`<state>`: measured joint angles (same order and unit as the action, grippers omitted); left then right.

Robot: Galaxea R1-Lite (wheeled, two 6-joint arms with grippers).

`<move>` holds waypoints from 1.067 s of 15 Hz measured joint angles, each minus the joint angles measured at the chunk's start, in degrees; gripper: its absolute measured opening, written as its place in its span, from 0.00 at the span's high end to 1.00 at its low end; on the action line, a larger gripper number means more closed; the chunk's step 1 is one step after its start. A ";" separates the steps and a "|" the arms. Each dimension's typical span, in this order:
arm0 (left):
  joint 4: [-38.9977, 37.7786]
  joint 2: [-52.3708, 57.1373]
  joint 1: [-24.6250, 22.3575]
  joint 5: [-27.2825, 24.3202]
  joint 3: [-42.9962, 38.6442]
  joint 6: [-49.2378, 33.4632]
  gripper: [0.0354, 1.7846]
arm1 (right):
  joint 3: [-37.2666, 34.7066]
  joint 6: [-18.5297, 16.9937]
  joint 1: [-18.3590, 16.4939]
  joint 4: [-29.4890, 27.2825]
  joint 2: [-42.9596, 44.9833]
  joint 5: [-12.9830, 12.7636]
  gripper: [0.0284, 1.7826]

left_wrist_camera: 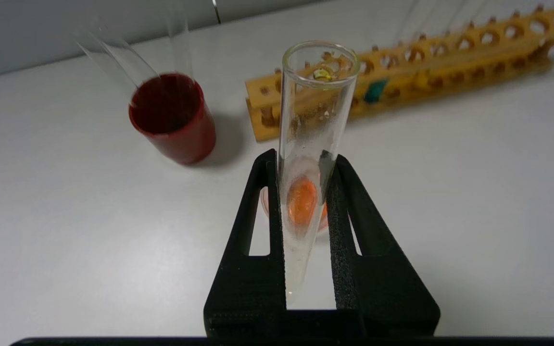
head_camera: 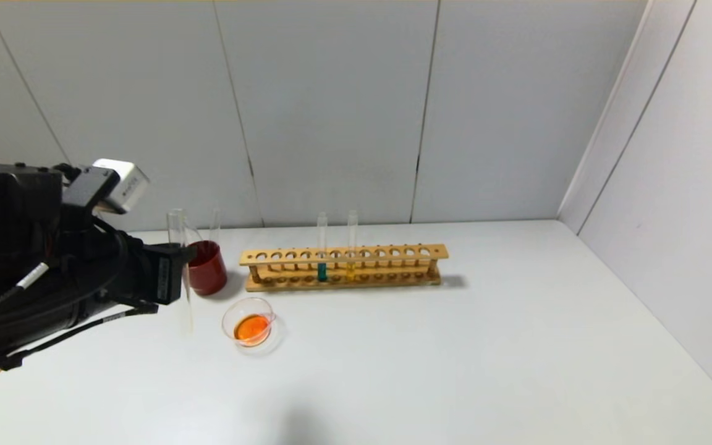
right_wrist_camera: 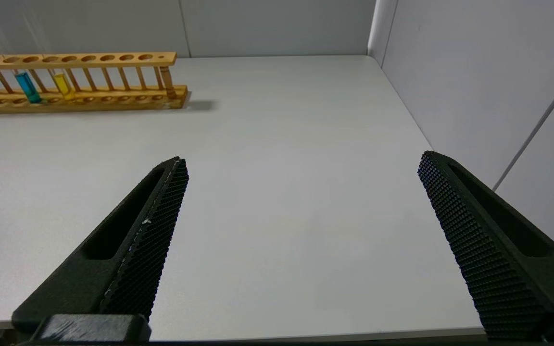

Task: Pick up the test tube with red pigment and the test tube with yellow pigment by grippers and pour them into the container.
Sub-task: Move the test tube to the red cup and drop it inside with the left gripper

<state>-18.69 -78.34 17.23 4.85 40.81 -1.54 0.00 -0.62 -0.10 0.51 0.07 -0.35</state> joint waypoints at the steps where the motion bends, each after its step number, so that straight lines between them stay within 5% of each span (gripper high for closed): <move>1: -1.54 -0.66 -2.76 -3.69 0.94 -0.24 0.84 | 0.00 0.00 0.02 -0.02 0.00 0.00 0.02; 3: -2.23 -2.28 -5.81 -8.07 3.36 -0.85 0.84 | 0.00 0.00 0.02 0.00 0.00 0.00 0.02; 16: -6.33 -21.36 -16.46 -13.95 19.10 -1.40 0.84 | 0.00 0.00 0.00 0.00 0.00 0.00 0.02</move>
<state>-25.02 -99.69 0.77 -9.09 59.92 -2.94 0.00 -0.62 -0.10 0.51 0.07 -0.35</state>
